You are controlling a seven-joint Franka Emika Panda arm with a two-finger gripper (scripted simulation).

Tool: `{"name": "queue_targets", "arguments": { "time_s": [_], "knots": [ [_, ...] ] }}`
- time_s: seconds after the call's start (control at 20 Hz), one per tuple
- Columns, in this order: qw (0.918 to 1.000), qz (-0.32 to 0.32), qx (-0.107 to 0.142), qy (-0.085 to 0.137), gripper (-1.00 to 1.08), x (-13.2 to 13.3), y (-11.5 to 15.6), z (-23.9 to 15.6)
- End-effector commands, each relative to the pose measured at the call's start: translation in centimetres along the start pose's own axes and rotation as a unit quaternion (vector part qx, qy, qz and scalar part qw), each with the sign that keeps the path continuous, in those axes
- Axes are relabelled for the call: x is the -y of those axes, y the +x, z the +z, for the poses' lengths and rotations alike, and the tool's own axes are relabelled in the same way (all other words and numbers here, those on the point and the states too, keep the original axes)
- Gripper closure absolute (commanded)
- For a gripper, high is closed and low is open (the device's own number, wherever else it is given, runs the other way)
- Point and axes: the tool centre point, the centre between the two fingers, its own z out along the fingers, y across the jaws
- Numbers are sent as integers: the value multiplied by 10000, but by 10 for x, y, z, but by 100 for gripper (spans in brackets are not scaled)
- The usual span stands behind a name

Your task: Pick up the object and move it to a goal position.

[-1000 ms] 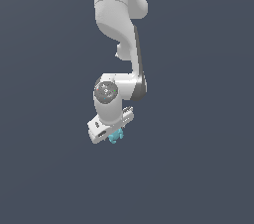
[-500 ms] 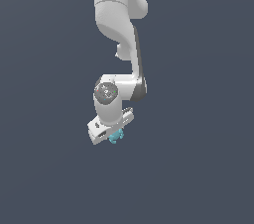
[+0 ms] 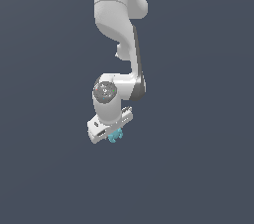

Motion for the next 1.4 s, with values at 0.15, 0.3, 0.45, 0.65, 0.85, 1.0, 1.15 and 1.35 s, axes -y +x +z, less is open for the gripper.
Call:
{"name": "queue_targets", "arguments": {
  "time_s": [0.15, 0.3, 0.45, 0.65, 0.85, 1.0, 1.15, 1.35],
  "knots": [
    [10000, 4, 0, -2, 108, -5, -18, -2],
    [10000, 4, 0, -2, 108, -9, -36, -3],
    [10000, 4, 0, -2, 108, -15, -59, -5],
    [10000, 4, 0, -2, 108, -23, -93, -8],
    [10000, 4, 0, -2, 108, -31, -121, -11],
    [10000, 4, 0, -2, 108, -36, -137, -12],
    [10000, 4, 0, -2, 108, -39, -146, -13],
    [10000, 4, 0, -2, 108, -40, -147, -13]
  ]
}}
